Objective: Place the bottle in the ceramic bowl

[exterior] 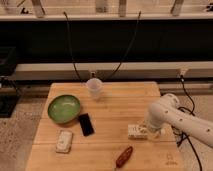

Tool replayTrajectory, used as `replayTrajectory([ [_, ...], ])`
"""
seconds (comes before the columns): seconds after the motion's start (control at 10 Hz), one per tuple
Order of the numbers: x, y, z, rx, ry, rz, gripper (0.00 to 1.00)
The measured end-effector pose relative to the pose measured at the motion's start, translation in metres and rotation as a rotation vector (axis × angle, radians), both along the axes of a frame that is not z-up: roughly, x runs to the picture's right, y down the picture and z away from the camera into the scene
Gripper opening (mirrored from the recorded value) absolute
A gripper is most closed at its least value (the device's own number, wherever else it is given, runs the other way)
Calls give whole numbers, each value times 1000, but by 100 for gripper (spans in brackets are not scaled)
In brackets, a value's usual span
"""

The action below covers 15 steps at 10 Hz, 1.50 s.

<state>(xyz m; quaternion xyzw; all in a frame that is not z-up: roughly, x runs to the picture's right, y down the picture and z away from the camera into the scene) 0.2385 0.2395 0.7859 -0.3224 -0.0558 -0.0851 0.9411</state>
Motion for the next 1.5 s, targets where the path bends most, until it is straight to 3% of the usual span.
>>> replayTrajectory([
  [0.8,-10,-41,-16,4,5,-52,0],
  [1.5,-57,-77,-20,15,-15,-149,0],
])
